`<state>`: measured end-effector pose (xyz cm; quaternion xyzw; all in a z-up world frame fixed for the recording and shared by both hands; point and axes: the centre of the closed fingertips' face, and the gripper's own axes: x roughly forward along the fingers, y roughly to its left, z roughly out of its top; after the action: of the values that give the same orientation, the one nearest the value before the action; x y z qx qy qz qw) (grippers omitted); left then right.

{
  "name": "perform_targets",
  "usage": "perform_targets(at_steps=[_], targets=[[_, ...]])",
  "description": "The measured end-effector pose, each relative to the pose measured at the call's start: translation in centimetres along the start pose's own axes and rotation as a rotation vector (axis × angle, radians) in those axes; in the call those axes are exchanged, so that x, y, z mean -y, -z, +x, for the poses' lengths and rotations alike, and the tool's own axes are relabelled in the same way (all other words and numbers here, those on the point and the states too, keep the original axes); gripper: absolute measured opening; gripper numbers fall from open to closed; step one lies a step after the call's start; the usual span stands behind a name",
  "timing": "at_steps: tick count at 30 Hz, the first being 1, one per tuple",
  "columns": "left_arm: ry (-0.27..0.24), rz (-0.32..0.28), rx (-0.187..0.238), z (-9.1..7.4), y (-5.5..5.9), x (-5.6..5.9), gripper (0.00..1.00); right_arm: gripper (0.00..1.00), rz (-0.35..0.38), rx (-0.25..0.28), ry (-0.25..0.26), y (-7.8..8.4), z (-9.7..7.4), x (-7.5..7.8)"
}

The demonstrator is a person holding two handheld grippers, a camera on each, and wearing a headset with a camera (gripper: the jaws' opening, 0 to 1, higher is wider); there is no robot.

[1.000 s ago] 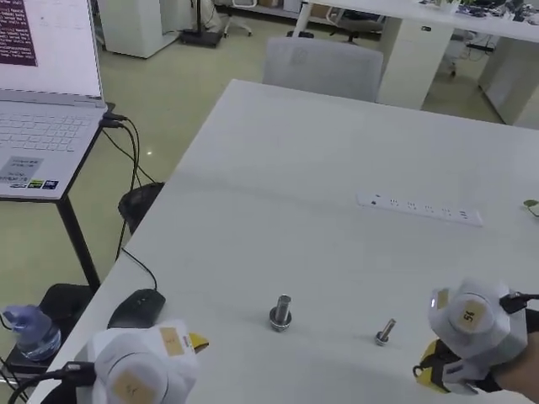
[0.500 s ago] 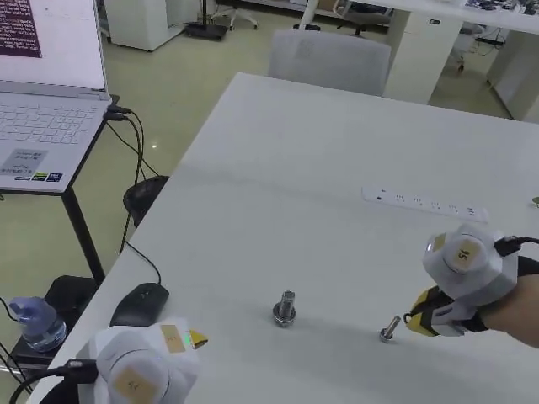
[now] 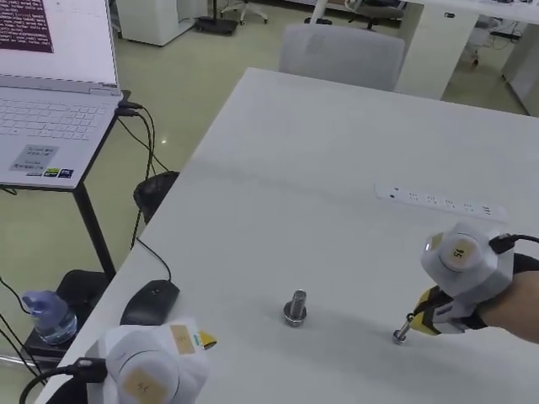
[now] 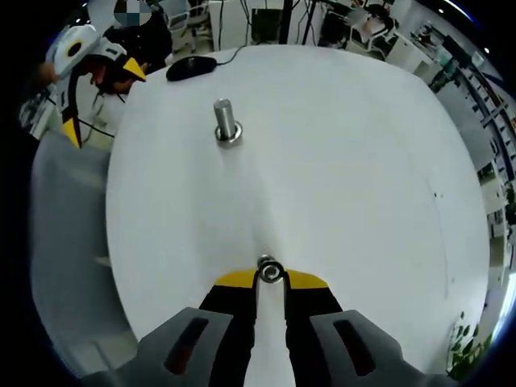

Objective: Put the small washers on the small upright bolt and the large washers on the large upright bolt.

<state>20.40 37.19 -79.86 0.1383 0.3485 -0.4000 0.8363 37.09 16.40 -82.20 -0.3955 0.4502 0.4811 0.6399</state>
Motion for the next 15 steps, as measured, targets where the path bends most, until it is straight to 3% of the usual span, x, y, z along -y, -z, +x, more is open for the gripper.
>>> perform_targets(at_steps=[15], targets=[[-0.003, -0.008, -0.008, -0.3, 0.5, 0.0, 0.77, 0.13, -0.008, -0.031, -0.022, 0.7, 2.1, -0.2]])
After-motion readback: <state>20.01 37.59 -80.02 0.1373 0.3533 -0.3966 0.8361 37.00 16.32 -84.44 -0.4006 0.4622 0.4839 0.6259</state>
